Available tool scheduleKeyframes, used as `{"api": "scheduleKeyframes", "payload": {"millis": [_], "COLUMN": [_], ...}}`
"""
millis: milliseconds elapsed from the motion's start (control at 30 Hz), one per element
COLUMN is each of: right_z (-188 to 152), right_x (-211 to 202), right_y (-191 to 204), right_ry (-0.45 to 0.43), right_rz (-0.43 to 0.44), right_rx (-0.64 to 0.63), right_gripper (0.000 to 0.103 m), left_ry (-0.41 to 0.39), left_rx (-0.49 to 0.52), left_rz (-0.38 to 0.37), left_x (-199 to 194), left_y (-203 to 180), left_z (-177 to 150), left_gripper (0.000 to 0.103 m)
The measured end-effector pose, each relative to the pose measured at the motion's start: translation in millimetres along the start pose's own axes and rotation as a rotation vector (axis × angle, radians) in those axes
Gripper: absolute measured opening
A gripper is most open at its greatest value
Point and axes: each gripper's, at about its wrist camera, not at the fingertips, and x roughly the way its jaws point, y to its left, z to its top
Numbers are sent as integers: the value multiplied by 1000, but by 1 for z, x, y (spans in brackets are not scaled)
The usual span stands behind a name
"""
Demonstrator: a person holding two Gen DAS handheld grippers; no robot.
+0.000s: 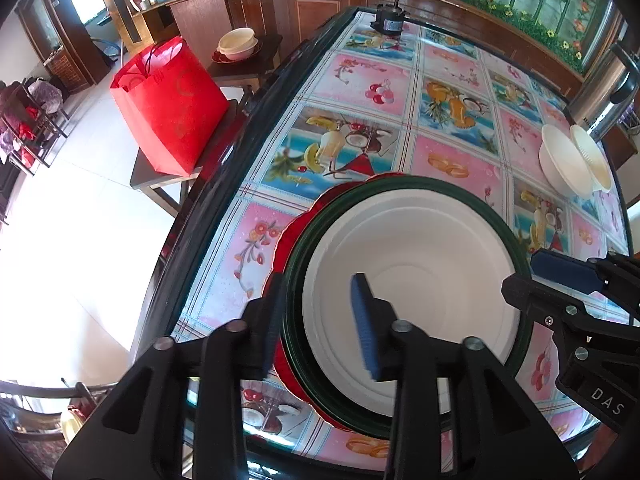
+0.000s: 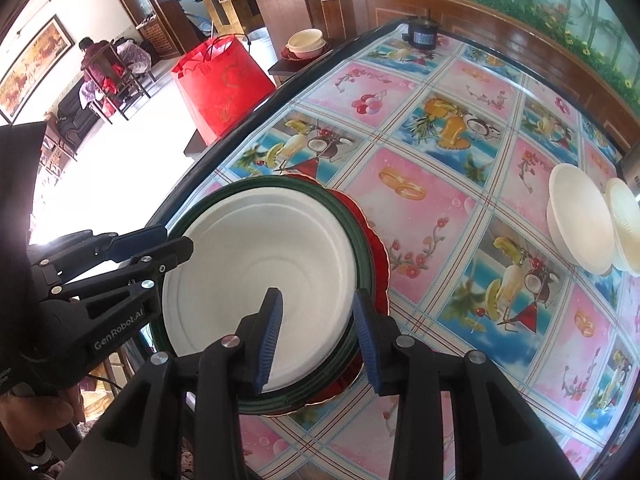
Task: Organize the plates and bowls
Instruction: 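Lower the white plate into the green basin and open the right gripper, then move the right gripper toward the white disposable bowl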
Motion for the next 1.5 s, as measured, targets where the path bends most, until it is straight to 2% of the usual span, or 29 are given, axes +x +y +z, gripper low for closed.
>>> {"api": "scheduleKeyframes", "payload": {"millis": [33,67,200,500,600,1000,1133,1500], "right_z": [0,0,-1,-8,-14,-39,-42,-38], "right_x": [-1,-2,-7,-22,-25,-41,-47,-51], "right_y": [-1,-2,-4,-29,-51,-150,-183,-270], "right_ry": [-2,-4,-19,-63,-62,-67,-73,-97], "right_rz": [3,4,7,2,-13,-100,-125,-156], "right_rx": [5,8,21,85,132,290,333,438], "right_gripper": [37,37,42,44,47,48,50,53], "left_ry": [-6,-10,-26,-46,-43,-13,4,27], "left_rx": [-5,-8,-2,39,70,199,211,217], "left_rz": [-10,-14,-24,-73,-94,-146,-167,-160], "left_x": [-2,-3,-9,-16,-14,10,24,64], "left_y": [0,0,-5,-40,-64,-173,-205,-268], "left_z": [1,2,6,23,31,57,68,106], "left_gripper": [47,50,50,50,50,50,50,50]}}
